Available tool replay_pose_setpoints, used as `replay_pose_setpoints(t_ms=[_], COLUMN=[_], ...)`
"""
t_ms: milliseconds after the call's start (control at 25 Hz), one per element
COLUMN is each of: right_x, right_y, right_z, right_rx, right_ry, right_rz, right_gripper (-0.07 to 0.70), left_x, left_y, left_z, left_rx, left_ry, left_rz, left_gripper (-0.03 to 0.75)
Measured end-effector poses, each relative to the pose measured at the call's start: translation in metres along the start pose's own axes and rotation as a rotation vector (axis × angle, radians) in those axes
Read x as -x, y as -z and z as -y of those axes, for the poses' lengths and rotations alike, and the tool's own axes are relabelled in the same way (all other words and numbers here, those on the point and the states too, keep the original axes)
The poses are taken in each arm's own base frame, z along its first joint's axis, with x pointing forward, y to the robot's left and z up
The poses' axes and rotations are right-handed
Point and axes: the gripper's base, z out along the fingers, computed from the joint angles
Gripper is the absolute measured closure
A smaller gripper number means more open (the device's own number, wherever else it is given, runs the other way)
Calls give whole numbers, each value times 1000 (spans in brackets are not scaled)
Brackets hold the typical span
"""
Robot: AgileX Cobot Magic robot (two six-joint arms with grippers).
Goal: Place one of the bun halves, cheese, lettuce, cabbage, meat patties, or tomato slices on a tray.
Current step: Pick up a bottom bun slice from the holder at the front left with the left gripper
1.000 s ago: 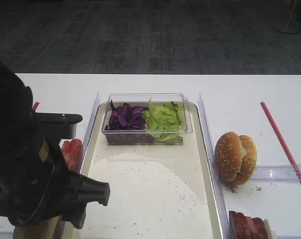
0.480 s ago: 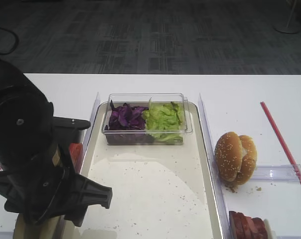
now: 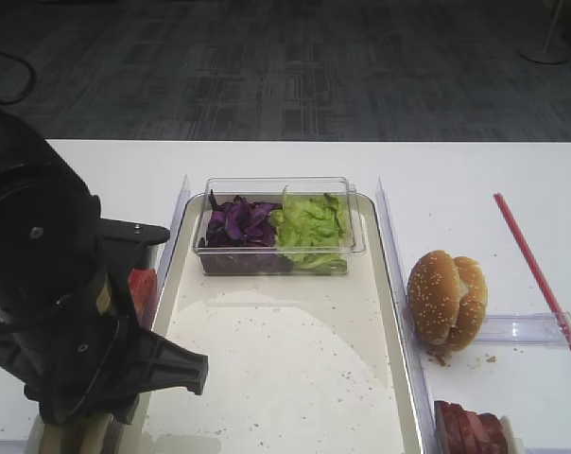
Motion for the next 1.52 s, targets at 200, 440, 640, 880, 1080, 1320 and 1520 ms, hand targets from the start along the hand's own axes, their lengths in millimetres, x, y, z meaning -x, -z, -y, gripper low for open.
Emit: replay_pose_setpoints(t_ms=[200, 440, 640, 880, 1080, 1320, 1520], right_x=[0, 0, 0, 0, 0, 0, 0], right_y=[0, 0, 0, 0, 0, 0, 0], right_z=[0, 0, 0, 0, 0, 0, 0], right_rx=[0, 0, 0, 0, 0, 0, 0], right_ry=[0, 0, 0, 0, 0, 0, 0], right_rz=[0, 0, 0, 0, 0, 0, 0], right_gripper=[79, 79, 79, 79, 79, 79, 79], left_x=[1, 1, 1, 1, 0, -2, -1], left_y=[0, 0, 0, 0, 0, 4, 28], left_z=[-4, -4, -4, -4, -5, -5, -8], left_rx=[17, 23, 25, 27, 37, 20, -18], left_ry=[6, 2, 1, 0, -5, -5, 4], left_rz=[-8, -7, -7, -7, -21, -24, 29], left_gripper=[553, 624, 666, 674, 674, 675, 676])
